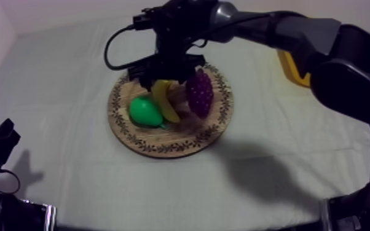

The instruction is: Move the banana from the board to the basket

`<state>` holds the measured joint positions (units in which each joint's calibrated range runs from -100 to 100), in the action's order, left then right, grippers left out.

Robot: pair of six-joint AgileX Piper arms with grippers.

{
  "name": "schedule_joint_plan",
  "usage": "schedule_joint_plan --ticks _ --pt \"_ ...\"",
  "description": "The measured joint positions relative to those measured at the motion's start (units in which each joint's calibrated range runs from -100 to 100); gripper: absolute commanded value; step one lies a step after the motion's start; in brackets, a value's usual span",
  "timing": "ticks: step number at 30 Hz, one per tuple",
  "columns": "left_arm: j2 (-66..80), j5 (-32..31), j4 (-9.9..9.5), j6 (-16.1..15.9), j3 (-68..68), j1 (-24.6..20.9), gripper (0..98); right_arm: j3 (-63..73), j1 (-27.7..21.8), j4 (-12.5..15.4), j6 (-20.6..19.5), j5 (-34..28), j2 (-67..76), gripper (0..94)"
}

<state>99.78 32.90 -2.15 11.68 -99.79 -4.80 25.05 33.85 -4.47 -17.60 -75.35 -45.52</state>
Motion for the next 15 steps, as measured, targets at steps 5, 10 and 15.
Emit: schedule_joint_plan --ticks 5,10,15 --pt "0.0 0.0 0.0 0.0 0.0 0.0 0.1 1.7 0.1 0.3 0.2 0.1 -2.5 53.8" --pt "0.0 0.0 0.0 0.0 0.0 0.0 0.1 3.5 0.1 0.4 0.2 0.2 -4.8 52.8" --pt "0.0 0.0 0.0 0.0 0.0 0.0 0.1 5.3 -0.3 0.4 0.3 0.2 -6.9 43.5"
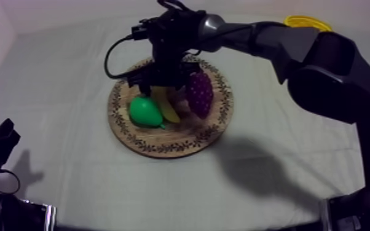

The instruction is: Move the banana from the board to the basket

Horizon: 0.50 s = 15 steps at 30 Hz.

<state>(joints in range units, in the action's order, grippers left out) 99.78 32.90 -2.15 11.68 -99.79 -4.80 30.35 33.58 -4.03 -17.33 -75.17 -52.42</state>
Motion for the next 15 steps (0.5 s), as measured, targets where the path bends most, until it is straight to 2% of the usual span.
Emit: schedule_joint_plan --ticks 3,6,15 --pt "0.0 0.0 0.0 0.0 0.0 0.0 0.1 0.9 -0.1 -0.1 0.0 0.5 -1.0 28.1" --pt "0.0 0.0 0.0 0.0 0.0 0.0 0.1 1.1 -0.2 -0.1 0.0 0.7 -1.5 19.7" --pt "0.0 0.0 0.0 0.0 0.0 0.0 0.1 -0.8 0.0 -0.6 -0.1 1.9 -0.5 15.1"
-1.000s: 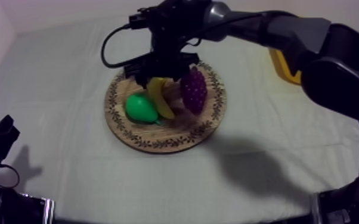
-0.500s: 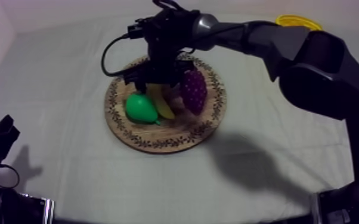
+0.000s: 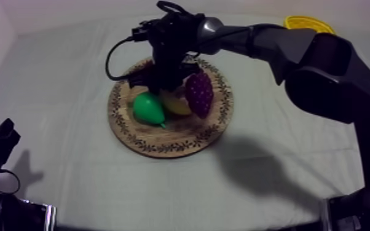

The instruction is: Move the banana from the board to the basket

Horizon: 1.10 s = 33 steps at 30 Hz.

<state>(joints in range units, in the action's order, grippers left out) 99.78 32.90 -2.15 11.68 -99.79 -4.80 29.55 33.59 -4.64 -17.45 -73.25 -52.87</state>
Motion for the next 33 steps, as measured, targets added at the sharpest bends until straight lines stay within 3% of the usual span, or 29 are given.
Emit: schedule_joint_plan --ticks 17,33 --pt "0.0 0.0 0.0 0.0 0.0 0.0 0.1 -14.2 -1.5 -2.0 -0.8 -2.1 17.7 14.9" --pt "0.0 0.0 0.0 0.0 0.0 0.0 0.1 -33.9 -10.1 -10.4 -1.0 3.5 41.0 14.7"
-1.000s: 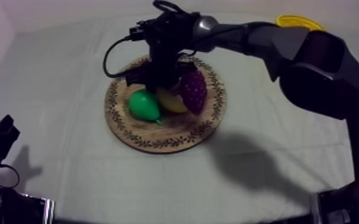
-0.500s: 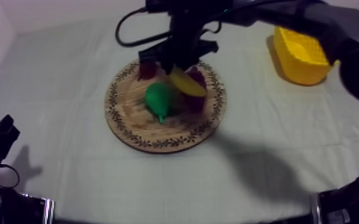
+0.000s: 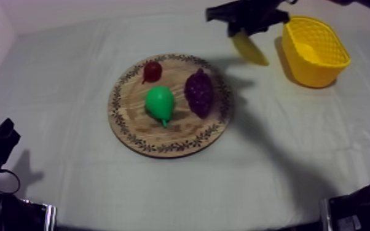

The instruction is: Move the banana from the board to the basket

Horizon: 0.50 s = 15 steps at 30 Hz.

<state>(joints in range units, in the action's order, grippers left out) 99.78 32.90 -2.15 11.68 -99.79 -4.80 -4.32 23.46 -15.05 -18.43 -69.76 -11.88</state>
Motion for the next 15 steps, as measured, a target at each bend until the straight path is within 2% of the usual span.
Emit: schedule_joint_plan --ticks 7,15 --pt "0.0 0.0 0.0 0.0 0.0 0.0 0.1 -5.3 -6.1 -2.5 1.1 2.8 6.6 14.5" --pt "0.0 0.0 0.0 0.0 0.0 0.0 0.1 -7.0 -12.8 -3.6 2.4 5.4 7.7 14.3"
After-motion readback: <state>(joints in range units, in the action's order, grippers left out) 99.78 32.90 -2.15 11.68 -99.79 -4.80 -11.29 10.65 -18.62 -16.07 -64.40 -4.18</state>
